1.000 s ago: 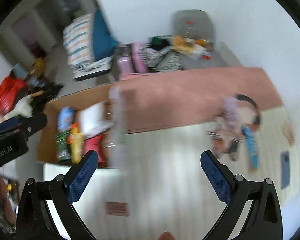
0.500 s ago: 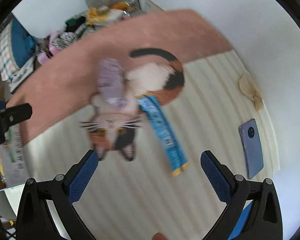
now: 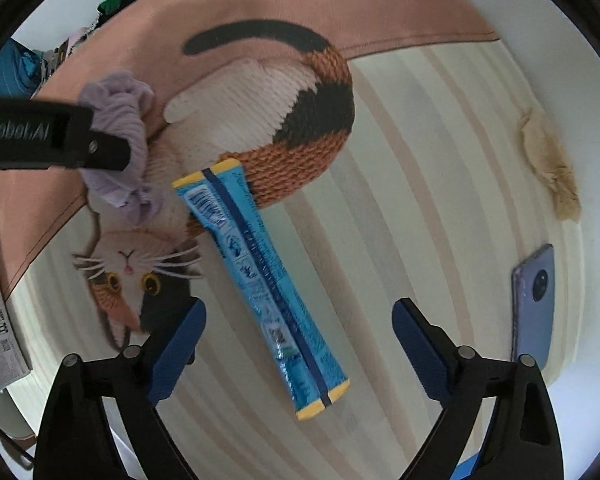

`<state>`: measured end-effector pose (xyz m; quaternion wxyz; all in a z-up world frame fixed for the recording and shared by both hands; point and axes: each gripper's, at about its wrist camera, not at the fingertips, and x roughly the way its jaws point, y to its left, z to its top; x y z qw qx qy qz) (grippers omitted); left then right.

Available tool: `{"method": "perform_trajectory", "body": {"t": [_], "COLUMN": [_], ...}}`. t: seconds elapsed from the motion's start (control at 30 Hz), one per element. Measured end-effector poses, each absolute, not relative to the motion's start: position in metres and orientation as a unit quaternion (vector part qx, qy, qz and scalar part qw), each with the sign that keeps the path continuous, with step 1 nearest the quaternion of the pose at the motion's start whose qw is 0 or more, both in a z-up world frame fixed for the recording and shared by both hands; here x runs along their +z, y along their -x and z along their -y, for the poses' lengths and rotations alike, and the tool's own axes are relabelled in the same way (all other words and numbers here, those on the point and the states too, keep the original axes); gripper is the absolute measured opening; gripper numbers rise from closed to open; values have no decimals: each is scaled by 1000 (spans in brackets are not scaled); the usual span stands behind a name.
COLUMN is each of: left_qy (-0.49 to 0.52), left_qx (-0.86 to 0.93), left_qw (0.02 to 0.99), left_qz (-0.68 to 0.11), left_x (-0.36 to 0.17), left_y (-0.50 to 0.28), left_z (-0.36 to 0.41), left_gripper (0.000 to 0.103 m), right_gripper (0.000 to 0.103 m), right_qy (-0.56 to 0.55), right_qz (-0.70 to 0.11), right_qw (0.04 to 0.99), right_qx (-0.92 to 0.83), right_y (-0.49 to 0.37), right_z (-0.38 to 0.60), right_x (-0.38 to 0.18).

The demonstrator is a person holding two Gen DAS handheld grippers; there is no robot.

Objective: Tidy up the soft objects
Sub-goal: 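Grasp the lavender cloth with left tool while right tool grasps blue tube pack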

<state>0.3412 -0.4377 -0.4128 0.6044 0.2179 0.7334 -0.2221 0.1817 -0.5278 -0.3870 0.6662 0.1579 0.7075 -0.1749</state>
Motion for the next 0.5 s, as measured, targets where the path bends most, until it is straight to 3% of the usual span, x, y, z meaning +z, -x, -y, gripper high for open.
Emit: {"method": "perform_trajectory", "body": {"t": [0.1, 0.17, 0.2, 0.27, 0.3, 0.33, 0.43, 0.5], "left_qy": [-220, -224, -229, -233, -230, -222, -206, -206], "left_qx": [-226, -227, -225, -221, -224, -225, -225, -227], "left_qw": [594, 591, 588, 597, 601, 602, 609, 615], "left_qz": [-740, -741, -743, -735, -732, -733, -732, -727], "left_x": [-425, -430, -434, -432, -429, -426, -420, -415], "left_y": [-338, -335, -333, -330, -328, -326, -320, -316], "left_z": [449, 453, 455, 456, 457, 457, 451, 444], "left_gripper": [96, 86, 71, 56, 42, 42, 41, 40], "right_gripper": [93, 89, 84, 79, 74, 72, 38, 21], "right_qy": [-167, -168, -169, -172, -173, -170, -164, -161], "right_qz": [-716, -722, -726, -732, -737, -740, -734, -736], "right_qw": [657, 650, 645, 637, 631, 628, 637, 635], "right_qx": [-170, -169, -169, -166, -167, -169, -170, -171], "right_y": [-186, -188, -188, -193, -192, -195, -196, -195], "right_z": [533, 534, 534, 535, 534, 537, 529, 524], "right_x": [-401, -409, -413, -421, -426, -432, -428, -427]}}
